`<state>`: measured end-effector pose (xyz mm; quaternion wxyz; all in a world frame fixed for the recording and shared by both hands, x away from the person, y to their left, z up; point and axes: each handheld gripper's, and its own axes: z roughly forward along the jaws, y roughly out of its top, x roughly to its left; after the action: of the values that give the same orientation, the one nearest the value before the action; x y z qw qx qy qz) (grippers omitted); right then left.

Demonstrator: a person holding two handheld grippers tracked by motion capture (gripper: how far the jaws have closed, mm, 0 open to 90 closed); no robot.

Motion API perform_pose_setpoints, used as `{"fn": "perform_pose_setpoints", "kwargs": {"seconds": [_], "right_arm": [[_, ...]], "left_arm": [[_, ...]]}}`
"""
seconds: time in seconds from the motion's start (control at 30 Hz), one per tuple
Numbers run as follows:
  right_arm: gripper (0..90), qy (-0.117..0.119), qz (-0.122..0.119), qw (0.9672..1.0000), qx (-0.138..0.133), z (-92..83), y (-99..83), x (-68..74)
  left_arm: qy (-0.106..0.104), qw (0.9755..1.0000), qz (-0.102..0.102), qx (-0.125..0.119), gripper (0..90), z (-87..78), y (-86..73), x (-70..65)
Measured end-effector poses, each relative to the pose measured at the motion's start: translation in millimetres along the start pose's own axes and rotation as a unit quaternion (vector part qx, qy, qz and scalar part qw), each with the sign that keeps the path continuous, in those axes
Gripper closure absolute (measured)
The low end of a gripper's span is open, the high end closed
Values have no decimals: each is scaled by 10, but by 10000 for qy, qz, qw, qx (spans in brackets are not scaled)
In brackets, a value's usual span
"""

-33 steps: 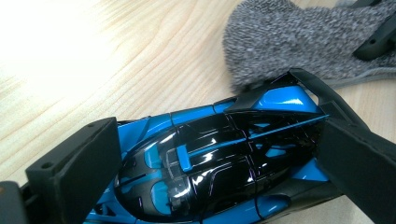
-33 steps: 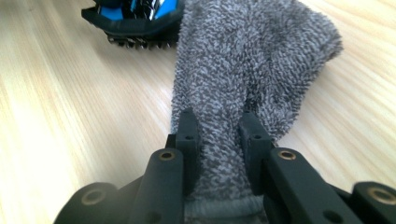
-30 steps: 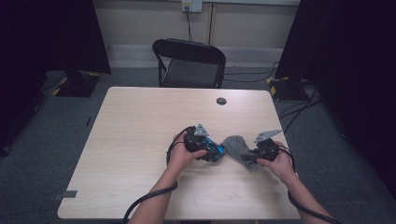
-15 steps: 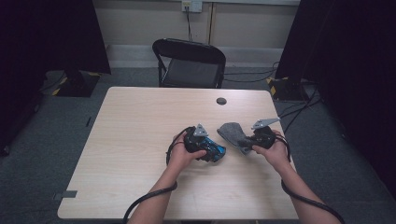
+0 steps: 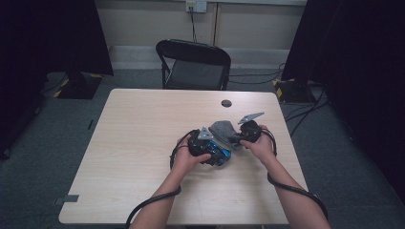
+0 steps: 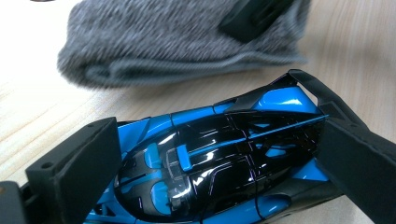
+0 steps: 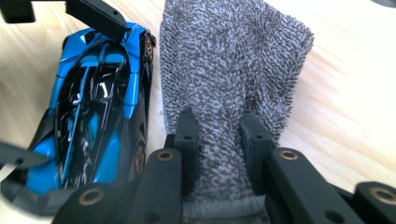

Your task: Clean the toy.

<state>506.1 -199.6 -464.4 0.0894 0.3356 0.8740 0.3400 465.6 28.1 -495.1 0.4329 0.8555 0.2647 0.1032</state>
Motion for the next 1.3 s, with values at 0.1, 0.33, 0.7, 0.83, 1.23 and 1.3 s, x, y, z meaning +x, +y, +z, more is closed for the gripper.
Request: {"fn": "perform_pose_setpoints", "kwargs": {"seconds": [0.1,0.33,0.7,0.83,1.23,1.3], "right_arm": [[724,7,-30,10000,17,71,29,19],[621,-19,-116,9999,117,216,79,107],[473,-204,639,9967,-451,60,128,86],[477,-361,797,9950,-481,160,160,97],[590,-532,982,9932,-342,503,163,131],[631,-538,956,9934,-321,508,171,129]], "left_arm": [[-1,10000,3,-19,0,-1,-6,1],[-13,10000,14,-36,0,-2,-10,3],[-13,10000,20,-63,0,-2,-18,1],[-15,10000,30,-83,0,0,-21,1],[-23,9999,42,-152,0,4,-34,0],[-24,9999,47,-163,0,4,-36,0]]}}
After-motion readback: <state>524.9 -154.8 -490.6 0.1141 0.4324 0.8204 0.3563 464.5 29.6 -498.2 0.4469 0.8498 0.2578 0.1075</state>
